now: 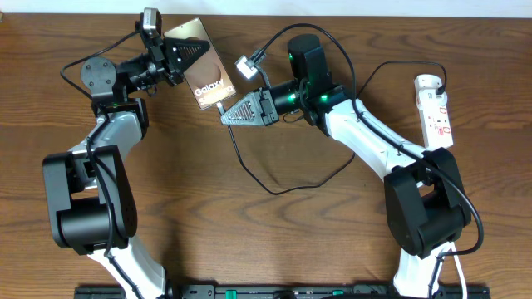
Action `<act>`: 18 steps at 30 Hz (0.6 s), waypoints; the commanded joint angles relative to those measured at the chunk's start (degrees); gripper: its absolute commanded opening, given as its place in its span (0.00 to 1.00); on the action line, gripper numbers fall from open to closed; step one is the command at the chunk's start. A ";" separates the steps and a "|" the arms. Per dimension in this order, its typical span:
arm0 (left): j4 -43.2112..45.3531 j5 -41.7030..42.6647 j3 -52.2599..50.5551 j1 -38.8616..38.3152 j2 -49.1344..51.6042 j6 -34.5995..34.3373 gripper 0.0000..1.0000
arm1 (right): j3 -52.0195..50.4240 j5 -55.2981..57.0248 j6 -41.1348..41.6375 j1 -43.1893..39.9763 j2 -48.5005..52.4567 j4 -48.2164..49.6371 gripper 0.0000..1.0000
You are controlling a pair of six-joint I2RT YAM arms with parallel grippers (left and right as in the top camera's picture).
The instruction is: Plug charger to phone and switch on socket
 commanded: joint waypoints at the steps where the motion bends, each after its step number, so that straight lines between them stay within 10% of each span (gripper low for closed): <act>1: 0.79 0.52 0.74 -0.33 -0.72 0.76 0.07 | 0.66 0.22 0.55 0.48 -0.24 0.13 0.01; 18: 0.79 2.54 0.74 -0.33 -0.72 0.72 0.08 | 0.63 1.53 0.52 0.35 -0.24 0.15 0.01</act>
